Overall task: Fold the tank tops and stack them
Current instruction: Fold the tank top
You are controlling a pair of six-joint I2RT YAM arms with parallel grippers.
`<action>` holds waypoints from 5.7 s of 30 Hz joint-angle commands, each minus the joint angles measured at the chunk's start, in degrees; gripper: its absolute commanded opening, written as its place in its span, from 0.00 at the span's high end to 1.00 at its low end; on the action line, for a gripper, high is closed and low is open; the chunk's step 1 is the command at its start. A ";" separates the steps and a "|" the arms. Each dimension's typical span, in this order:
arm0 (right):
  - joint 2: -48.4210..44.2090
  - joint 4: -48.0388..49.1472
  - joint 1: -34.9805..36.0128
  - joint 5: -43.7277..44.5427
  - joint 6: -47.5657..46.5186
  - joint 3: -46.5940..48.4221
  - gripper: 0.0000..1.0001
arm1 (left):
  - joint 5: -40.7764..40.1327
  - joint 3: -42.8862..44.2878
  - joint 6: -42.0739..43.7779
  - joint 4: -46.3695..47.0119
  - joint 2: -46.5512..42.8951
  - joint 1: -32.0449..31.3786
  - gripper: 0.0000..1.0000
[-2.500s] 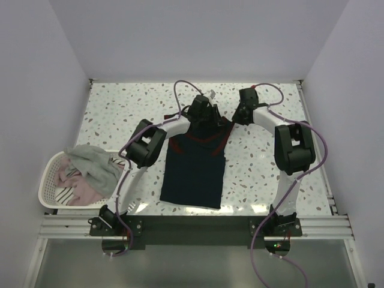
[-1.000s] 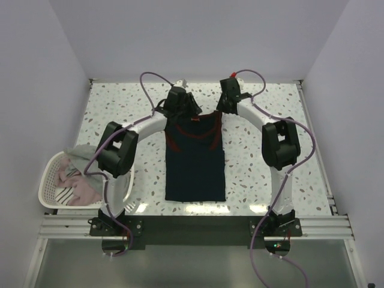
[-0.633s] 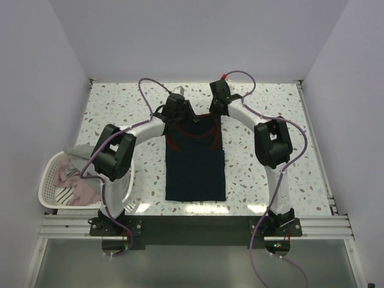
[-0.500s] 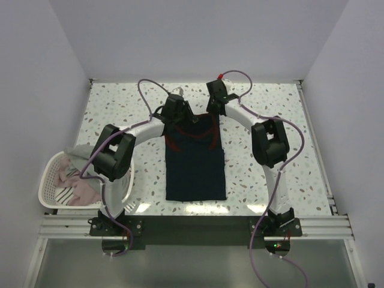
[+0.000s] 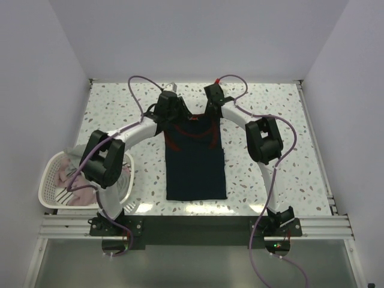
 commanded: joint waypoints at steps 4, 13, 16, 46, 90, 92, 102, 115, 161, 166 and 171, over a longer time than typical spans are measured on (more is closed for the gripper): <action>-4.43 0.56 -0.34 -0.47 -2.02 0.33 0.52 | -4.76 -1.68 0.79 -4.66 -7.35 2.59 0.58; -7.95 -2.70 0.01 -4.07 -4.14 4.38 0.41 | -6.09 -4.93 -3.68 -9.77 -10.43 12.33 0.55; -9.10 -1.91 1.77 -4.25 -5.36 3.68 0.43 | -6.09 -5.90 -4.13 -10.03 -10.87 14.36 0.56; 15.68 8.11 22.25 6.12 -27.25 29.60 0.66 | 0.85 -4.05 -7.21 -11.35 -7.09 25.97 0.70; 13.68 12.06 21.81 8.67 -25.50 23.72 1.00 | 5.69 -7.48 -7.91 -5.73 -2.43 25.80 0.72; 12.62 13.29 21.46 8.41 -24.70 21.80 1.00 | 5.51 -7.48 -7.91 -5.38 -2.08 25.44 0.72; 7.16 17.08 19.26 5.07 -18.82 15.90 1.00 | 4.63 -5.02 -8.26 -4.15 1.78 21.40 0.71; 5.32 18.48 12.06 -5.56 -5.65 10.36 1.00 | 4.55 1.22 -8.44 -2.74 8.20 17.09 0.71; 4.96 30.26 1.07 -18.21 14.75 -4.50 1.00 | 1.91 1.83 -4.92 -0.81 9.78 7.60 0.69; 5.93 31.75 -0.16 -21.99 18.00 -4.85 0.99 | 0.51 2.98 -4.13 -2.64 11.63 6.11 0.70; 6.11 32.37 -1.30 -24.99 20.47 -4.32 0.89 | -3.79 4.65 -3.60 -6.16 12.60 4.79 0.70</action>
